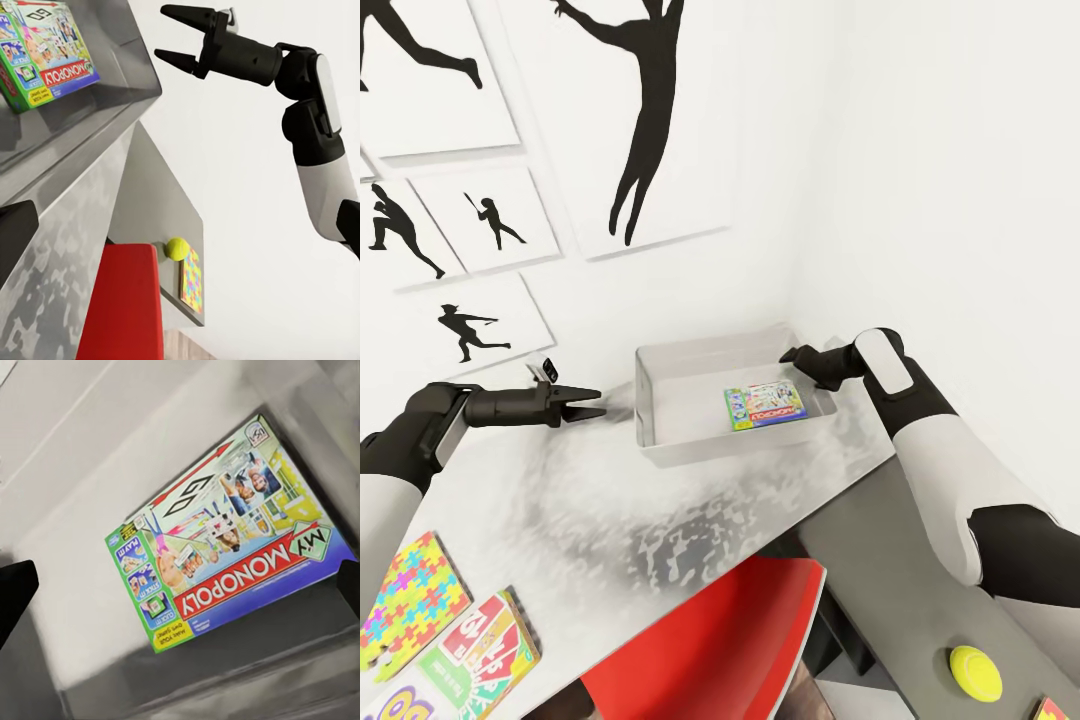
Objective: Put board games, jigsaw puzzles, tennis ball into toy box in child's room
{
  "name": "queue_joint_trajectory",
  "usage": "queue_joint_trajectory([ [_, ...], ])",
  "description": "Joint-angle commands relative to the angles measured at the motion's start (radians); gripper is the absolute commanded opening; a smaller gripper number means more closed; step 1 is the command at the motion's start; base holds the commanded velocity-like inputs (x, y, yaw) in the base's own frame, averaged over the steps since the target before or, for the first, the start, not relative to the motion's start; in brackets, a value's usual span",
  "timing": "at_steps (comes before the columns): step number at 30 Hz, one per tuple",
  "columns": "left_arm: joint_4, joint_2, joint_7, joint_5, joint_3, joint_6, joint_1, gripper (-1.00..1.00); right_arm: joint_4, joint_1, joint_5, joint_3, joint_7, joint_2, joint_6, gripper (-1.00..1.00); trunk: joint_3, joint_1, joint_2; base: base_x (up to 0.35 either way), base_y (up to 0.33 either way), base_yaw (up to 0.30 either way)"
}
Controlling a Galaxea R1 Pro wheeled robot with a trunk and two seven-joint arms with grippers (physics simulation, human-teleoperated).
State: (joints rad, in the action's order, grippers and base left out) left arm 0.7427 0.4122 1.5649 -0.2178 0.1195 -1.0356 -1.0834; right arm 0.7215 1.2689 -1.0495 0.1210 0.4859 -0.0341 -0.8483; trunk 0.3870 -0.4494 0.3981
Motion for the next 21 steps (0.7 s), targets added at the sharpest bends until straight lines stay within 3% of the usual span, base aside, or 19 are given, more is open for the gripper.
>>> queue_joint_trajectory([
  [1, 0.0, 0.001, 0.006, 0.0, 0.004, -0.011, -0.001, 1.0, 0.001, 0.001, -0.01, 0.005, 0.01, -0.001, 0.0, 1.0, 0.002, -0.001, 0.002, 0.0, 0.0, 0.0],
  [16, 0.0, 0.003, 0.006, 0.0, 0.004, -0.011, -0.001, 1.0, 0.005, 0.008, -0.011, 0.004, 0.009, -0.002, 0.0, 1.0, 0.002, -0.001, 0.002, 0.0, 0.0, 0.0],
  [21, -0.001, 0.006, 0.006, 0.0, 0.006, -0.011, -0.001, 1.0, 0.064, 0.009, -0.013, 0.003, 0.011, -0.003, -0.006, 1.0, 0.002, -0.001, 0.002, 0.0, 0.0, 0.0],
])
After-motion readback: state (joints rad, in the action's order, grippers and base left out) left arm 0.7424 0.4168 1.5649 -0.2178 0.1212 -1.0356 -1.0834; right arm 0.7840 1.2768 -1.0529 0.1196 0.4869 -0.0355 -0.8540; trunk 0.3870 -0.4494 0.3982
